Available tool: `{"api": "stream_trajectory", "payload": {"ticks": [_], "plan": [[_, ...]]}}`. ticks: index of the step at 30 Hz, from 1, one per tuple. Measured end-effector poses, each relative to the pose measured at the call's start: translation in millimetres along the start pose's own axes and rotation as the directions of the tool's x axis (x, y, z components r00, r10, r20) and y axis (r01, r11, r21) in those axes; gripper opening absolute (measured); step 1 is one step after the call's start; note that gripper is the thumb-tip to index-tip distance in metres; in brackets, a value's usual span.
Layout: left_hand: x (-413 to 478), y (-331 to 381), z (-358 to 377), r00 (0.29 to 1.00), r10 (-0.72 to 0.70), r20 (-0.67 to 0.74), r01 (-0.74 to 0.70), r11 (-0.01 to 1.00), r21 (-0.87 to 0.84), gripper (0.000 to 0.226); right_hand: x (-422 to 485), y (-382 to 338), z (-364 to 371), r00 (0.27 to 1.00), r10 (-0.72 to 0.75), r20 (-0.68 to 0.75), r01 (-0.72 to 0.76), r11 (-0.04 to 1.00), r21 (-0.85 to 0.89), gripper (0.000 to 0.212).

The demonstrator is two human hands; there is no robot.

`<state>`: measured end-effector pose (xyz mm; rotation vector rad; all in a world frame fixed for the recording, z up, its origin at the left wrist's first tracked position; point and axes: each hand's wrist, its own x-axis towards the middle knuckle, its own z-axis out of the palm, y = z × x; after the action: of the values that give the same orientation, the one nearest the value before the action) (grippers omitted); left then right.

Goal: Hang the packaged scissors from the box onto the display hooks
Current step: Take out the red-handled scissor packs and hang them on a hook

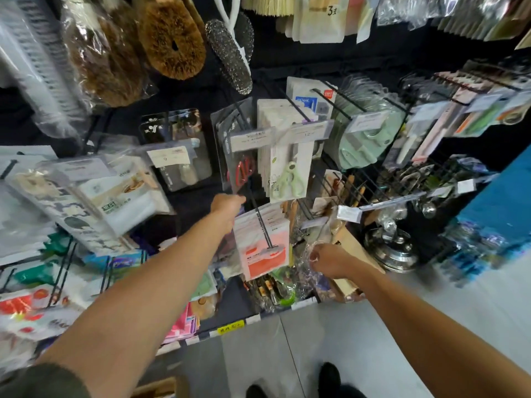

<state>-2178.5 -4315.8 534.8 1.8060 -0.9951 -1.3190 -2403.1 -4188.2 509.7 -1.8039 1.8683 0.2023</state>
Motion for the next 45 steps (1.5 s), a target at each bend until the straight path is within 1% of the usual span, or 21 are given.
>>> {"api": "stream_trajectory", "payload": {"ticks": [3,5,7,9,11,13,14,16,18,20,21,24,26,29,32,34,38,41,42,44,45], "plan": [[-39,-51,3,0.972,-0.045,0.230,-0.001,0.981,0.195,0.006,-15,-8,14,1.000,0.029,0.009,-0.029,0.999,0.018,0.025],[-63,-80,0,0.935,-0.018,0.353,-0.118,0.926,0.358,0.008,-29,-16,27,0.999,0.017,0.038,-0.018,0.999,0.030,0.028],[-86,-106,-7,0.897,0.024,0.441,-0.267,0.825,0.498,0.010,-44,-24,43,0.998,-0.012,0.064,0.010,1.000,0.029,0.030],[-115,-131,-19,0.870,0.050,0.490,-0.393,0.669,0.630,0.017,-62,-34,63,0.995,-0.048,0.093,0.046,0.999,0.027,0.029],[-148,-159,-35,0.864,0.018,0.504,-0.436,0.530,0.728,0.020,-83,-44,86,0.989,-0.098,0.111,0.098,0.995,0.012,0.029],[-181,-197,-53,0.875,-0.012,0.484,-0.430,0.439,0.789,0.024,-107,-53,113,0.983,-0.138,0.122,0.138,0.990,0.004,0.031],[-198,-220,-63,0.884,-0.016,0.467,-0.419,0.414,0.808,0.026,-121,-57,129,0.979,-0.162,0.125,0.163,0.987,0.003,0.031],[-238,-269,-86,0.907,-0.085,0.412,-0.347,0.402,0.847,0.028,-144,-64,167,0.961,-0.209,0.179,0.210,0.978,0.015,0.031],[-281,-315,-111,0.915,-0.204,0.349,-0.253,0.384,0.888,0.030,-166,-73,211,0.932,-0.243,0.269,0.246,0.969,0.021,0.032],[-326,-355,-135,0.855,-0.369,0.365,-0.230,0.361,0.904,0.030,-193,-88,251,0.902,-0.264,0.341,0.278,0.961,0.006,0.034],[-347,-372,-148,0.815,-0.448,0.368,-0.234,0.326,0.916,0.031,-207,-98,268,0.885,-0.271,0.378,0.288,0.957,0.010,0.035],[-393,-408,-188,0.753,-0.583,0.305,-0.175,0.268,0.947,0.029,-246,-126,313,0.829,-0.318,0.460,0.344,0.938,0.029,0.036],[-414,-421,-214,0.763,-0.600,0.240,-0.094,0.264,0.960,0.027,-259,-141,338,0.802,-0.321,0.503,0.364,0.931,0.013,0.033],[-430,-439,-251,0.800,-0.576,0.166,0.003,0.280,0.960,0.035,-272,-161,362,0.758,-0.342,0.556,0.378,0.924,0.054,0.030],[-429,-454,-279,0.836,-0.527,0.153,0.047,0.346,0.937,0.035,-274,-181,388,0.764,-0.320,0.560,0.334,0.939,0.080,0.030],[-422,-466,-295,0.843,-0.516,0.151,0.066,0.378,0.923,0.035,-274,-200,406,0.767,-0.302,0.566,0.302,0.948,0.096,0.030],[-403,-503,-335,0.832,-0.510,0.219,0.031,0.437,0.899,0.033,-272,-255,446,0.777,-0.276,0.567,0.237,0.961,0.142,0.032],[-372,-541,-371,0.799,-0.525,0.292,-0.032,0.448,0.894,0.022,-262,-301,493,0.807,-0.171,0.565,0.105,0.983,0.148,0.026],[-359,-552,-383,0.786,-0.533,0.314,-0.058,0.441,0.896,0.020,-258,-315,507,0.804,-0.140,0.577,0.066,0.987,0.147,0.023],[-332,-574,-402,0.749,-0.553,0.365,-0.118,0.431,0.894,0.026,-248,-337,539,0.803,-0.085,0.590,-0.003,0.989,0.147,0.005],[-319,-583,-409,0.733,-0.565,0.380,-0.134,0.428,0.894,0.029,-242,-345,554,0.806,-0.060,0.588,-0.044,0.986,0.162,0.004]]}}
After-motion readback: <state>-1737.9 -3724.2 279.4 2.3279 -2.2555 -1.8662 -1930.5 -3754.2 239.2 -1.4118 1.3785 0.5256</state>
